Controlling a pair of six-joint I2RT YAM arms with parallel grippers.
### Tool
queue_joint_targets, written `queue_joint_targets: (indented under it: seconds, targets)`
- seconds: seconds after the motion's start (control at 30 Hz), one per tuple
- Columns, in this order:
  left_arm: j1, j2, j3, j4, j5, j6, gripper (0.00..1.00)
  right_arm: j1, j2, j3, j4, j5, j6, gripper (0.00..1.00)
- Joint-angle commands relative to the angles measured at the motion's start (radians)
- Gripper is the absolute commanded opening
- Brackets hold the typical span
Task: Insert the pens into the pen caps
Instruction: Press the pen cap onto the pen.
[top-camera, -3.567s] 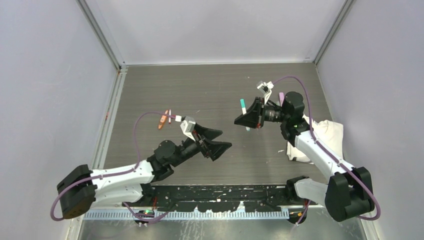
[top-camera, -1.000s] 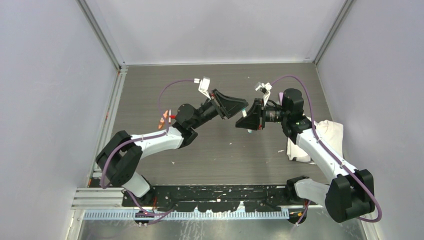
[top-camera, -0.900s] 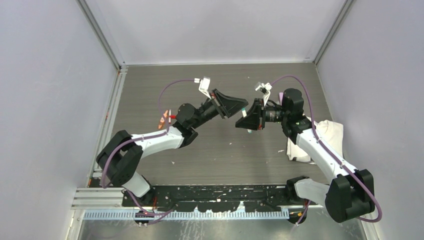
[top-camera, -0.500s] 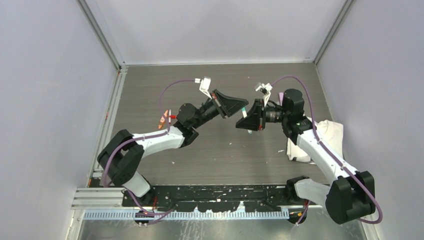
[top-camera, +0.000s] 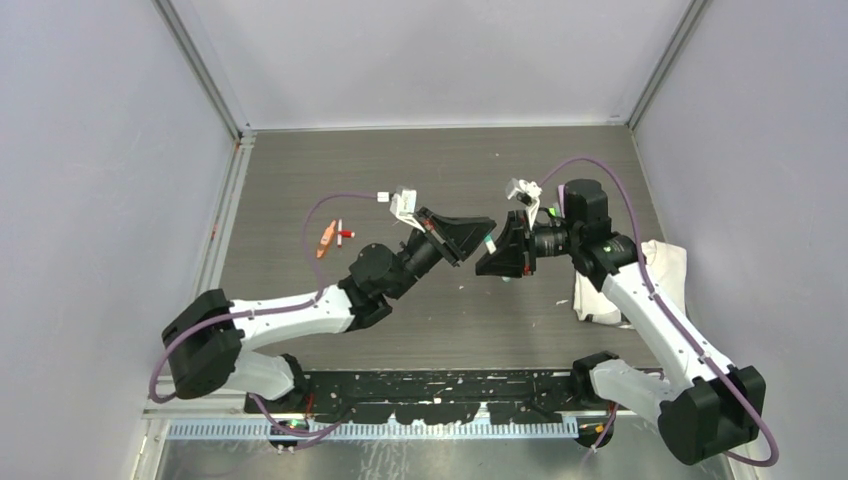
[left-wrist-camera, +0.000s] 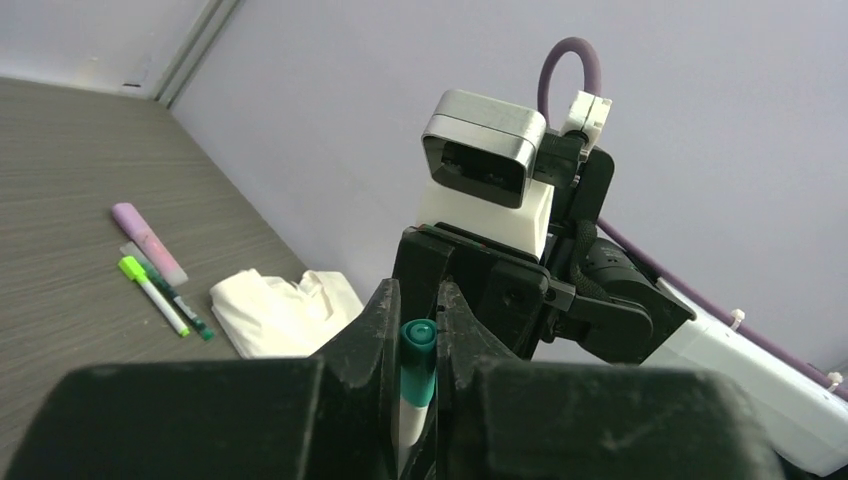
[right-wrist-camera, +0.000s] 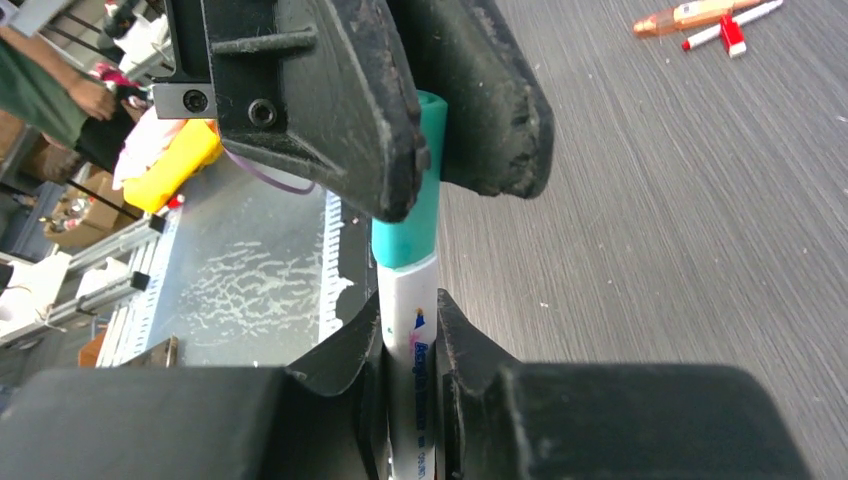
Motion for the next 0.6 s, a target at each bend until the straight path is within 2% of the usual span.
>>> queue_joint_targets:
  seconds: [0.0, 0.1, 0.27, 0.43, 0.57]
  targets:
    - [-0.09, 0.078, -0.111, 0.162, 0.082, -0.095, 0.01, -0.017, -0.003, 0.074, -0.019, 0.137, -0.099, 0.01]
    - [-0.099, 0.176, -0.096, 0.282, 0.204, -0.123, 0.01, -0.018, -0.009, 0.071, 0.017, 0.093, -0.058, 0.01]
    - [-0.116, 0.194, -0.077, 0.298, 0.373, -0.139, 0.0, -0.027, -0.021, 0.092, -0.024, 0.093, -0.091, 0.01]
    - [-0.133, 0.144, -0.169, 0.294, 0.412, -0.221, 0.0, -0.044, -0.029, 0.12, -0.08, 0.134, -0.136, 0.01]
    - [-0.171, 0.11, -0.182, 0.187, 0.358, -0.199, 0.01, -0.058, -0.03, 0.12, -0.071, 0.163, -0.126, 0.01]
